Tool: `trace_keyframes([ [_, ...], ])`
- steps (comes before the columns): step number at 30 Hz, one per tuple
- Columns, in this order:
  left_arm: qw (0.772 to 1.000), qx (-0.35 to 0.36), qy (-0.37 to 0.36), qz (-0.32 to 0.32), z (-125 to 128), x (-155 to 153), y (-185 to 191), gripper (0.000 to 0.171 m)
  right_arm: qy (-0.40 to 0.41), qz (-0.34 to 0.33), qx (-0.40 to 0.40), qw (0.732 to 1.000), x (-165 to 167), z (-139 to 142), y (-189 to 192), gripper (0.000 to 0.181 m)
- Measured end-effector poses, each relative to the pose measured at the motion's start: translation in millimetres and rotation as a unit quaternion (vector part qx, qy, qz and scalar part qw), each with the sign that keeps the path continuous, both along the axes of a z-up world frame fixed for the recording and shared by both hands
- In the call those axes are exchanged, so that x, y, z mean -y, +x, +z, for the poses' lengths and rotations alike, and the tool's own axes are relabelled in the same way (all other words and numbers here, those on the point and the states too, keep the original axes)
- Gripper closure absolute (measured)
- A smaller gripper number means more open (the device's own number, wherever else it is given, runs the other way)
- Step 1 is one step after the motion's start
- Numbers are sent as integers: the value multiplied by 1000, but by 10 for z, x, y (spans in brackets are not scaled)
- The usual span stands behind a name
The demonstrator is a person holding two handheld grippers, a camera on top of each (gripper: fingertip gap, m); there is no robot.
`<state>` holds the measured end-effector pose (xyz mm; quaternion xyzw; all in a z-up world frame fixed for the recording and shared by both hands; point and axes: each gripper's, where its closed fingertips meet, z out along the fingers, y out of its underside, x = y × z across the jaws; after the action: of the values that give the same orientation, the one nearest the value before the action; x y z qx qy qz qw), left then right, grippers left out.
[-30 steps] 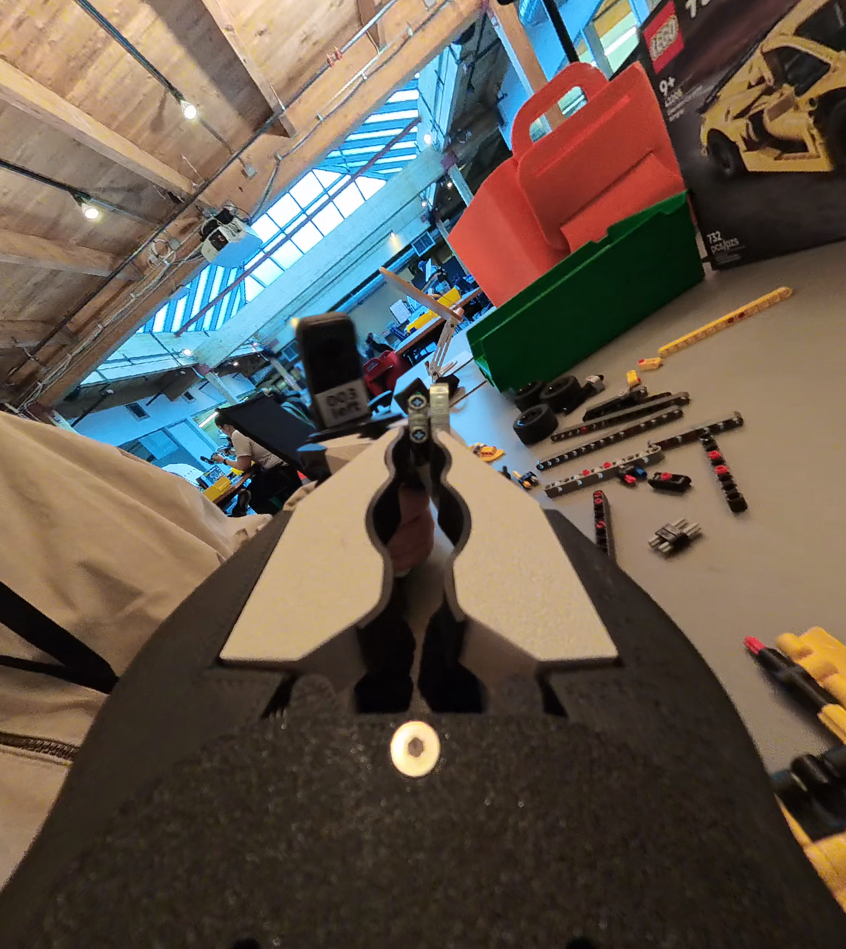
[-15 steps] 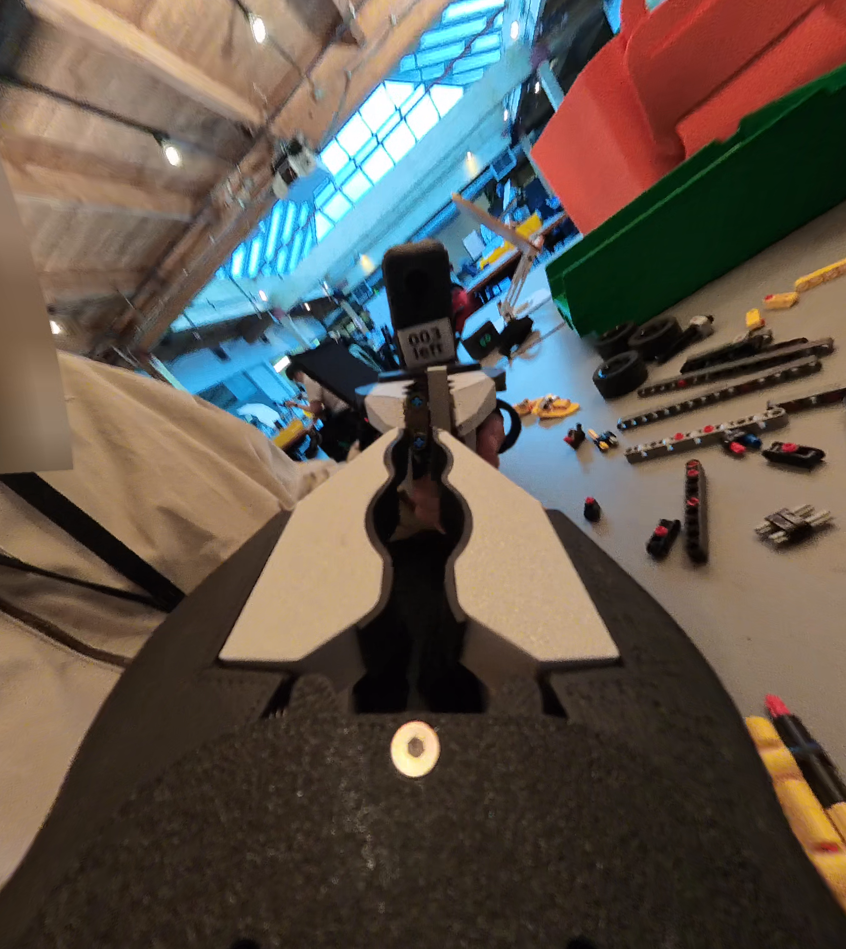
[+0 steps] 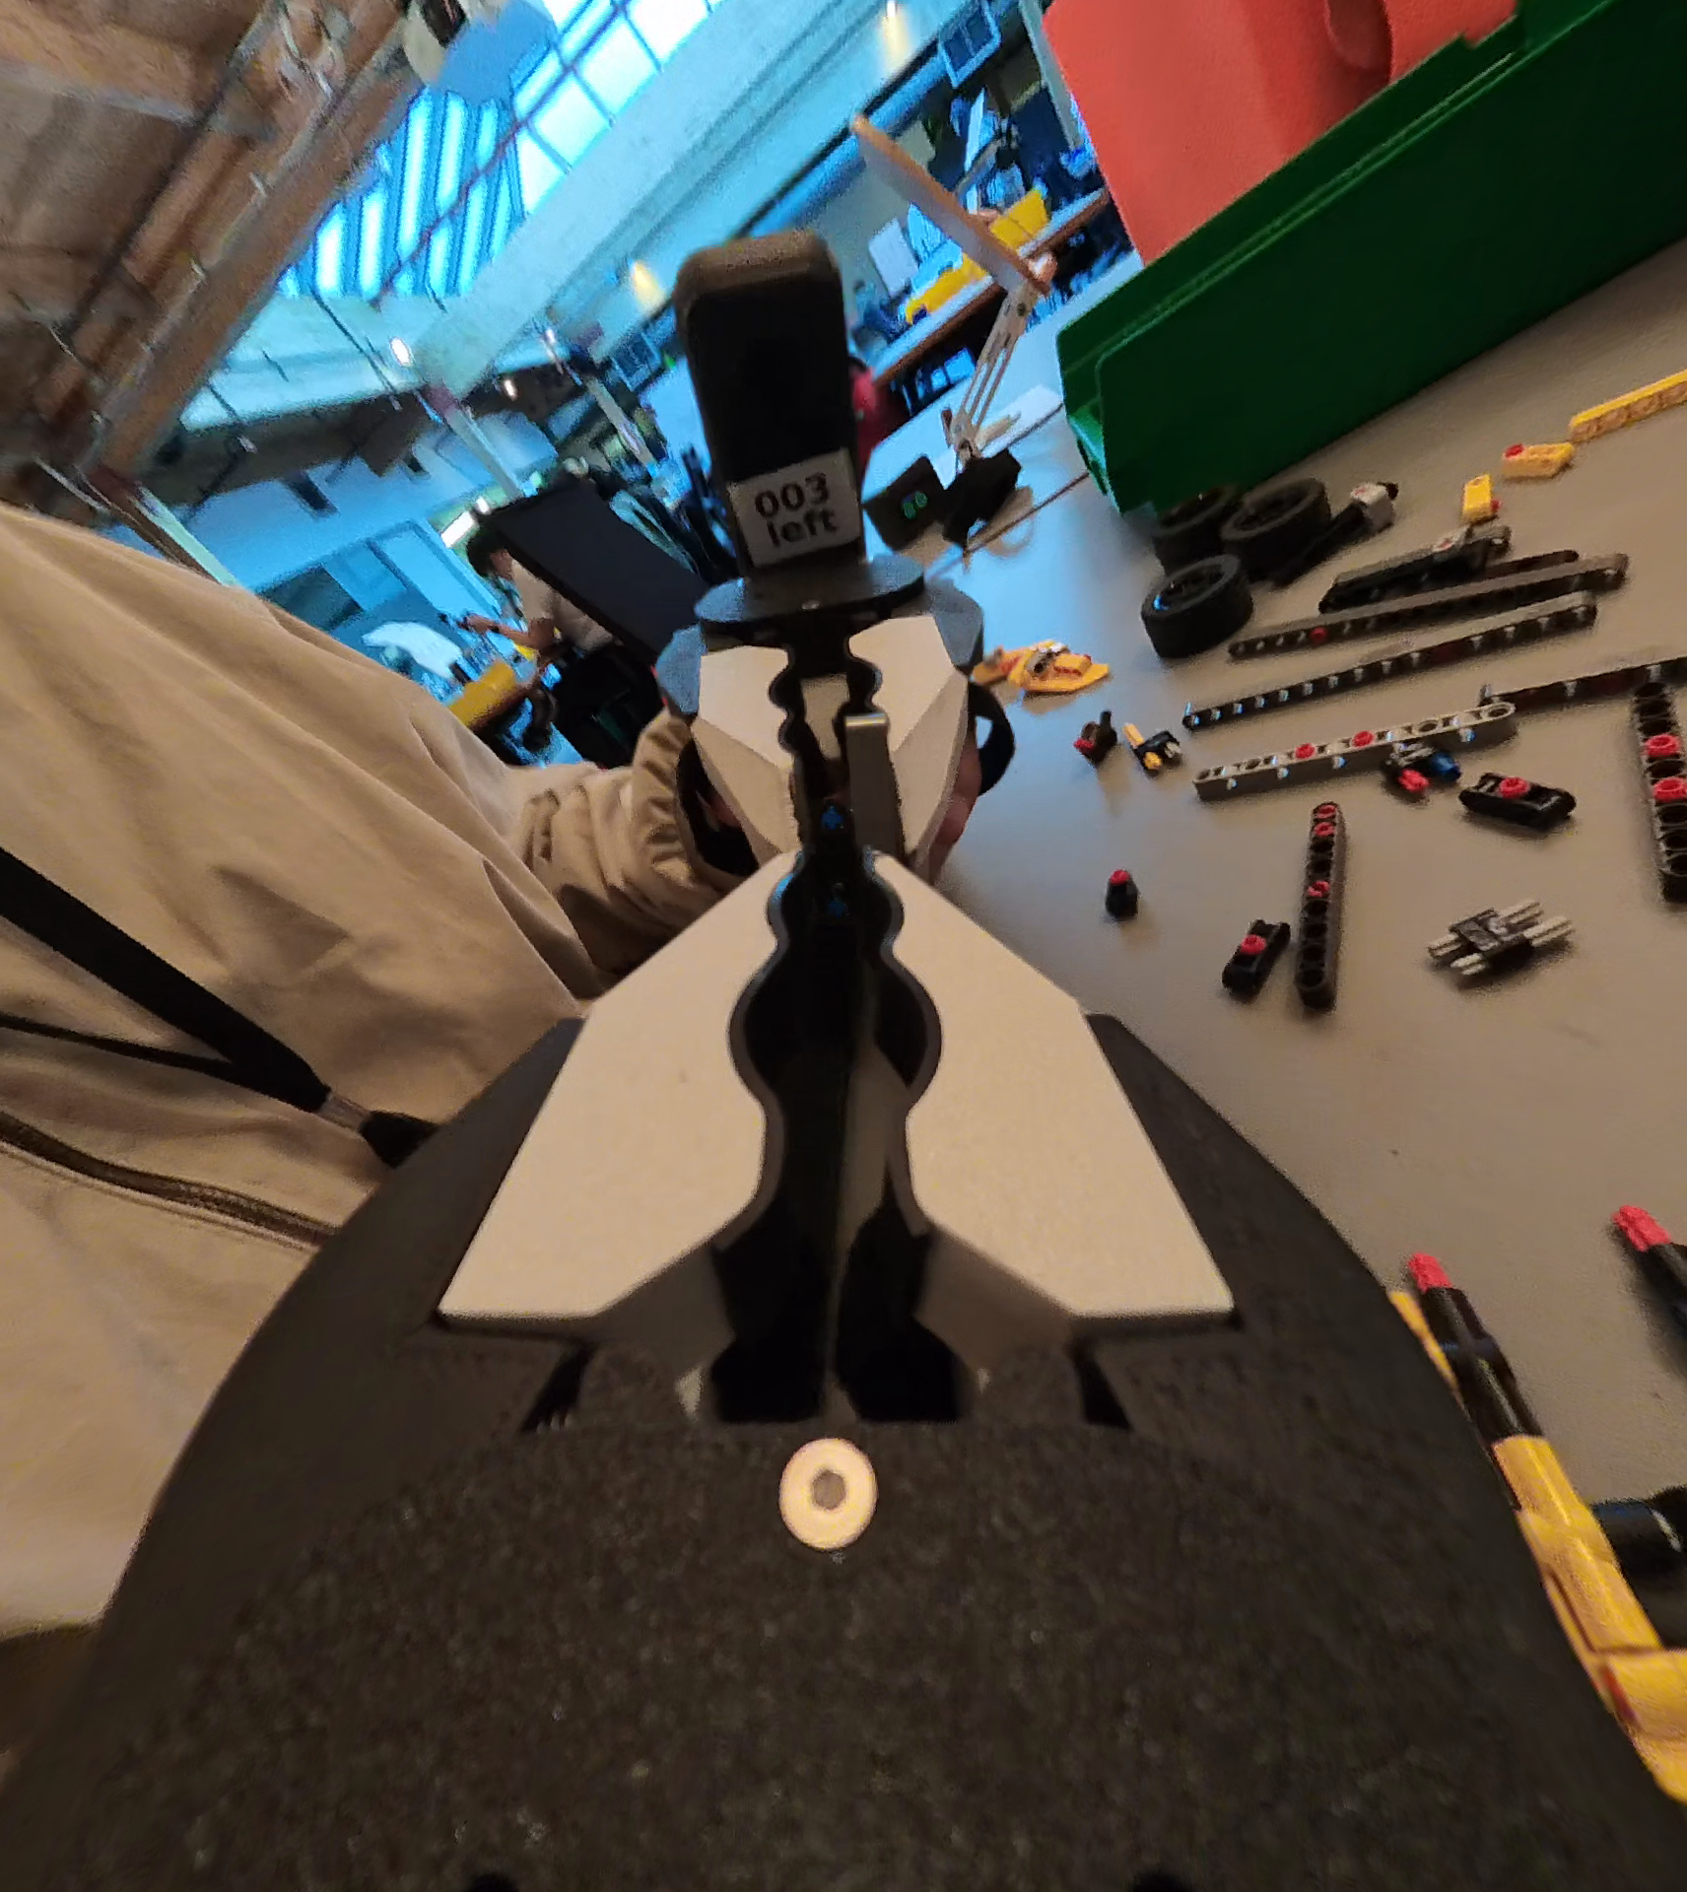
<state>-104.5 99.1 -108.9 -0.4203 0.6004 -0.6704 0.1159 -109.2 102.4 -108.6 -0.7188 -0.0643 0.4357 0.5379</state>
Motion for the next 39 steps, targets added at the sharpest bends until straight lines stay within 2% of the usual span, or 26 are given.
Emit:
trace_keyframes([
  [2,1000,4,-8,3,29,-9,4,156,3,3,-31,1000,-7,34,10,174],
  [10,1000,6,-5,-14,31,26,-41,156,12,14,-11,1000,39,50,11,175],
  [11,1000,7,-8,-10,33,-24,-57,156,24,4,-27,999,56,116,84,173],
  [12,1000,6,-18,11,28,-184,-68,157,79,-48,-102,990,146,378,451,175],
  [13,998,9,-42,38,44,-393,-78,157,100,-94,-159,978,322,514,906,175],
  [14,995,17,-77,54,101,-551,-88,157,98,-137,-132,977,467,480,1187,175],
  [15,993,22,-104,59,152,-621,-82,157,76,-155,-63,983,552,391,1260,176],
  [17,992,12,-114,48,145,-562,-31,157,35,-184,37,982,649,301,1367,175],
  [18,992,5,-115,43,134,-520,-5,157,-21,-226,102,968,694,154,1560,174],
  [19,992,5,-120,34,149,-482,1,157,-95,-287,182,936,809,-34,1877,174],
  [21,992,1,-121,31,142,-451,18,157,-212,-390,326,835,1240,-315,2514,174],
  [22,993,-6,-115,37,109,-447,38,157,-252,-415,364,794,1446,-432,2714,174],
  [23,993,-14,-113,38,82,-436,54,157,-271,-431,378,773,1581,-506,2834,174],
  [24,992,-18,-117,39,76,-427,64,156,-272,-440,374,770,1644,-551,2890,174],
  [27,990,-7,-143,18,165,-372,33,156,-240,-435,328,804,1619,-575,2869,174],
  [31,993,18,-120,6,223,-280,-29,156,-229,-413,249,846,1609,-636,2797,175],
  [33,994,19,-110,2,215,-239,-37,156,-204,-397,193,874,1552,-579,2708,174],
  [36,998,-4,-67,5,69,-168,7,156,-139,-335,81,928,1357,-310,2387,174],
  [39,997,-57,33,34,-278,-126,111,156,-62,-246,1,967,1069,35,1912,174],
])
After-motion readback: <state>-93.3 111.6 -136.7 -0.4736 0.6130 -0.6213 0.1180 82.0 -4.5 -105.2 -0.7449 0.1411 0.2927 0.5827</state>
